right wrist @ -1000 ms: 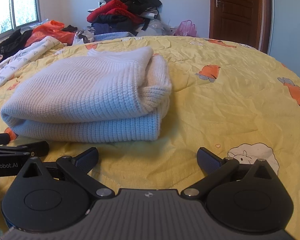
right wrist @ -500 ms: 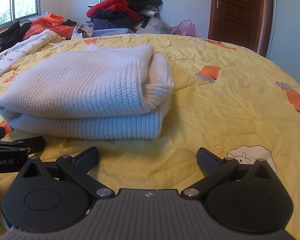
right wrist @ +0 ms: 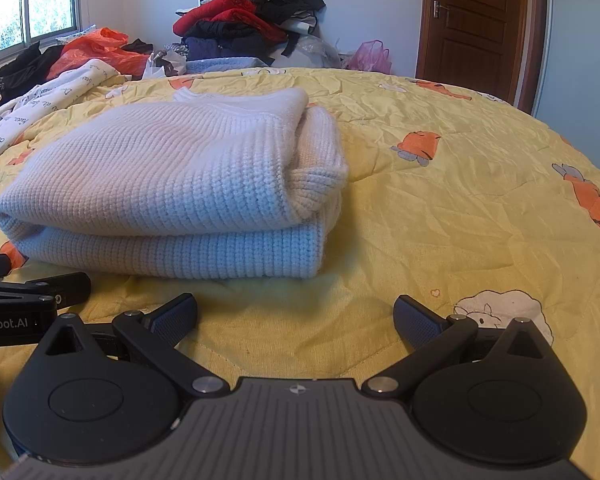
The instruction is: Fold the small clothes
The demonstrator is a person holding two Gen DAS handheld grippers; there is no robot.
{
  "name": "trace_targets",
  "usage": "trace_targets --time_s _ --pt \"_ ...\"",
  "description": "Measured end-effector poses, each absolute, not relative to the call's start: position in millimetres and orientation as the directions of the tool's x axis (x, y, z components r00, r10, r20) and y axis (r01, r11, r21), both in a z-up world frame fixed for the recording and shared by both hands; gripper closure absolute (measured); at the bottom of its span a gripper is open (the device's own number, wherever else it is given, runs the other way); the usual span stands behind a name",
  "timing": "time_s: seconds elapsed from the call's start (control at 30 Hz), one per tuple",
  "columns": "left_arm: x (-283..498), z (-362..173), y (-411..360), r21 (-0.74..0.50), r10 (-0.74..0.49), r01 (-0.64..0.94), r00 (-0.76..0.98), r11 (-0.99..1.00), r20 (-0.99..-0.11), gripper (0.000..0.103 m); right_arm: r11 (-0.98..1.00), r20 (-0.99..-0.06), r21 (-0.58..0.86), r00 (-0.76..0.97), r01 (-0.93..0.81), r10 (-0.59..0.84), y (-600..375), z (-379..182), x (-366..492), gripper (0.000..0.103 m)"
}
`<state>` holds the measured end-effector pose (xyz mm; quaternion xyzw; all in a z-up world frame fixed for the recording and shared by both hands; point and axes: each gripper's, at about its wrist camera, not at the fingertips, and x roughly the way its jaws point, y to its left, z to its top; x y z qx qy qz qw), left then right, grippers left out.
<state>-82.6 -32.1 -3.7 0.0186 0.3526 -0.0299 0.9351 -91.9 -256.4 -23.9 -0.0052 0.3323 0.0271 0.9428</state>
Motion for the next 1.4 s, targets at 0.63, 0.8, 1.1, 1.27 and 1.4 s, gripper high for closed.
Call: trace_targets --time_s 0.63,0.8,1.1,1.27,1.4 --pt "-81 0 -34 0.018 -0.052 0.087 0.736 0.996 -0.675 0.0 0.999 -0.63 0.008 0.775 -0.053 0.047 -257 -23 -93 0.0" --pt "-81 -1 -32 0.018 -0.056 0.093 0.731 0.995 -0.681 0.0 0.999 -0.635 0.011 0.771 -0.054 0.049 -257 -22 -91 0.0" --pt "-81 0 -31 0.013 -0.051 0.083 0.72 0.996 -0.692 0.0 0.998 -0.637 0.008 0.77 -0.054 0.047 -255 -22 -91 0.0" --pt "-78 2 -29 0.001 -0.051 0.072 0.711 0.997 -0.701 0.0 0.998 -0.662 0.007 0.748 -0.058 0.048 -254 -18 -86 0.0" --pt "-76 1 -32 0.012 -0.027 0.05 0.715 0.999 -0.699 0.0 0.998 -0.696 0.008 0.717 -0.058 0.047 -254 -16 -81 0.0"
